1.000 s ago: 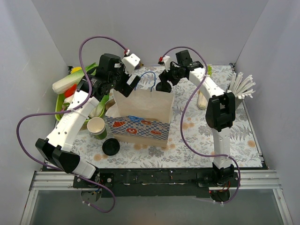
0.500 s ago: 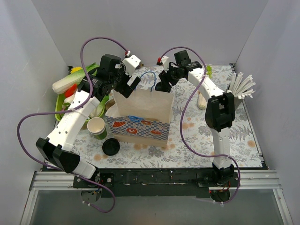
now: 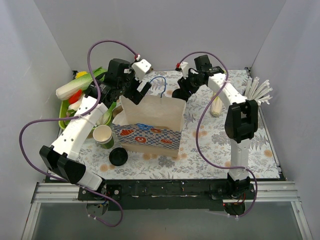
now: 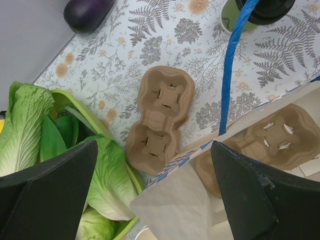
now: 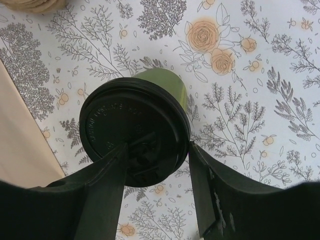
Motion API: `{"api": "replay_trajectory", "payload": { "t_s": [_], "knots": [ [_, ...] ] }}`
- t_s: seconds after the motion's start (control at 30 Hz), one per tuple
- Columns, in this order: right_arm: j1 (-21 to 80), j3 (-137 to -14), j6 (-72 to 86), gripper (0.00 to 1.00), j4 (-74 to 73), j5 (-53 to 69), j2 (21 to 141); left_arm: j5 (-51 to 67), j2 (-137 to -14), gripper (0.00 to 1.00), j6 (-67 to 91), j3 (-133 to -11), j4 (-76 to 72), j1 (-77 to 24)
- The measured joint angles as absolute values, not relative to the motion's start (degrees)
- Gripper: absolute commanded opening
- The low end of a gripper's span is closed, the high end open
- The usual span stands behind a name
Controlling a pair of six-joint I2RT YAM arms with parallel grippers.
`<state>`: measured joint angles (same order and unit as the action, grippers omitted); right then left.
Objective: Pack the takeout coffee
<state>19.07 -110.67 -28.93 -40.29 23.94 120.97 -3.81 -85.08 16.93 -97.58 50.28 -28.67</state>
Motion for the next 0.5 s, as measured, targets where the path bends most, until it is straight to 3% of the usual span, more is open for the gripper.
{"api": "replay_trajectory", "payload": {
  "t_s": [0.27, 0.5],
  "knots": [
    [17.5, -107.9, -28.9, 0.57, -41.6, 24.5, 119.7, -3.0, -85.1, 0.98, 17.0, -96.4, 48.8, -28.6],
    [17.2, -107.0, -28.9, 0.50, -42.8, 26.2, 119.7, -2.9, -85.1, 0.98, 17.2, -96.1, 48.8, -28.6]
  ]
}}
